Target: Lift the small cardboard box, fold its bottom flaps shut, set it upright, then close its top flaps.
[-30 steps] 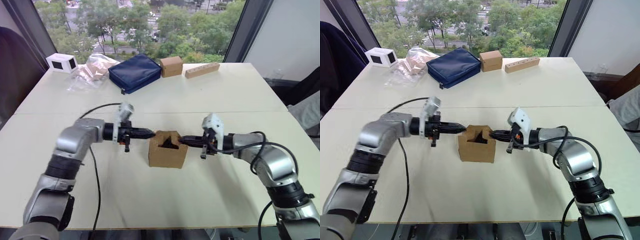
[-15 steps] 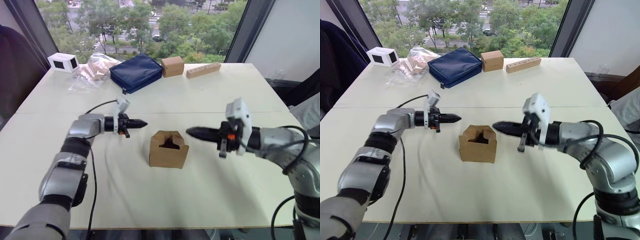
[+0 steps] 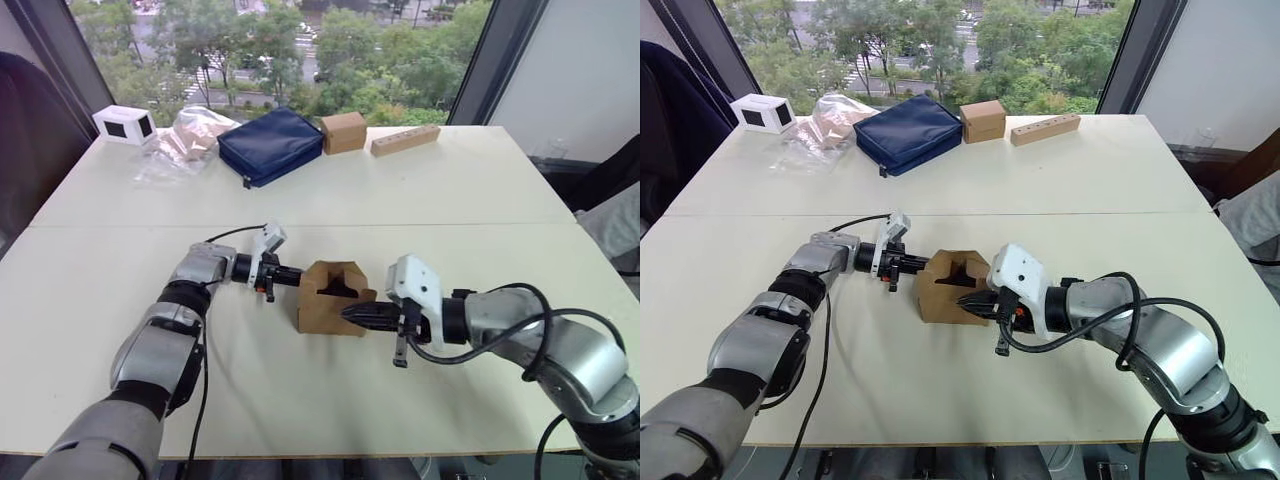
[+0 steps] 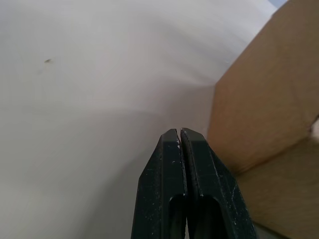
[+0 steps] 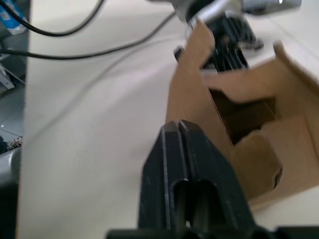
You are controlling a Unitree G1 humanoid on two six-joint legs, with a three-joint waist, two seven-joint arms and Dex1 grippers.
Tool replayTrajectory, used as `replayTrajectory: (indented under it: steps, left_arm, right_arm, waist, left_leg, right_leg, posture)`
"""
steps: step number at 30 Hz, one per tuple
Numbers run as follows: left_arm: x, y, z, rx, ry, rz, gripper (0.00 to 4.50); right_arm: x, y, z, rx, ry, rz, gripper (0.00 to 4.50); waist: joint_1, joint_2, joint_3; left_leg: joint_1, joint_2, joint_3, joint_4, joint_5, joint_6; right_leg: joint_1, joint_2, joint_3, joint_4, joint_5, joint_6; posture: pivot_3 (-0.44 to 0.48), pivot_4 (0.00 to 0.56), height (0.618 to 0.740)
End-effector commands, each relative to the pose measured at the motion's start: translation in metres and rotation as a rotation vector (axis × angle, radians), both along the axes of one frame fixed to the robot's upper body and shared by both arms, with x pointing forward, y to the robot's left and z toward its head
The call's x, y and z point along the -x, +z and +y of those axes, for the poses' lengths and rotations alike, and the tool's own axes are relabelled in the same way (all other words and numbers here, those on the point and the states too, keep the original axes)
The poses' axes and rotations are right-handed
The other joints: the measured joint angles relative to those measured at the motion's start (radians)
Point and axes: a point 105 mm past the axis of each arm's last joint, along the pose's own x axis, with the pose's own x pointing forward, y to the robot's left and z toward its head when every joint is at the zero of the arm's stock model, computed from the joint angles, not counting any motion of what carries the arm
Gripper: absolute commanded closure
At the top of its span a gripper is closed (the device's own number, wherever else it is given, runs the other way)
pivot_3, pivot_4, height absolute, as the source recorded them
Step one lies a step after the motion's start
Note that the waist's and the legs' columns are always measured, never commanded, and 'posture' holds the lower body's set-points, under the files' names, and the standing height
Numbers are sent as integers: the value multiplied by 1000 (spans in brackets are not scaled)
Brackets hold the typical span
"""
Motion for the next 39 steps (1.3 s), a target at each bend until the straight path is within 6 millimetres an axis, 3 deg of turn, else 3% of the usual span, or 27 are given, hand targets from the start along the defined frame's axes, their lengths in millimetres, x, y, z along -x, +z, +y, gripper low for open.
replayTrajectory:
  steps: [1, 17, 22, 26, 29, 31, 36, 39]
  left_arm:
    - [1, 10, -3, 28, -27, -38, 4436]
    - [8, 12, -10, 69, -25, -54, 4436]
    - [3, 15, -1, 71, 36, -84, 4436]
    - [1, 33, 22, 62, 102, -170, 4436]
    - [19, 61, 40, 70, 110, -228, 4436]
    - [41, 74, 43, 69, 82, -232, 4436]
    - [85, 87, 25, 76, 7, -208, 4436]
    - [96, 80, 15, 61, -19, -189, 4436]
  right_arm:
    - [-7, 8, 2, 7, 9, -66, 4500]
    - [-18, 4, 15, -13, 54, -23, 4500]
    - [-20, 0, 16, -19, 56, -8, 4500]
    - [-21, 4, 16, -57, 46, -4, 4500]
    - [-21, 5, 15, -75, 43, 1, 4500]
    - [-22, 5, 14, -81, 39, 2, 4500]
    - [-28, 2, 12, -91, 26, 5, 4500]
    - [-30, 1, 12, -93, 30, 8, 4500]
  waist:
    - [0, 0, 0]
    - [0, 0, 0]
    - [0, 0, 0]
    - [-6, 0, 0]
    - [-9, 0, 0]
    - [-6, 0, 0]
    - [4, 0, 0]
    - [0, 0, 0]
  left_leg:
    - [0, 0, 0, 0, 0, 0]
    - [0, 0, 0, 0, 0, 0]
    - [0, 0, 0, 0, 0, 0]
    - [0, 1, 0, 0, 0, 0]
    - [0, 1, 0, -1, 0, 0]
    - [0, 2, 0, -1, 0, 0]
    - [1, 0, -1, 0, 0, 0]
    - [2, 0, -1, 0, 0, 0]
  right_leg:
    - [0, 0, 0, 0, 0, 0]
    - [0, 0, 0, 0, 0, 0]
    - [0, 0, 0, 0, 0, 0]
    - [0, 0, 0, 1, 0, 0]
    - [-1, 0, 0, 1, 0, 0]
    - [-1, 0, 0, 1, 0, 0]
    - [2, -3, 0, 0, 0, 0]
    - [2, -4, 0, -1, 0, 0]
  posture:
    - [0, 150, 740]
    - [0, 150, 740]
    - [0, 150, 740]
    - [0, 150, 740]
    - [0, 150, 740]
    - [0, 150, 740]
    - [0, 150, 740]
    - [0, 150, 740]
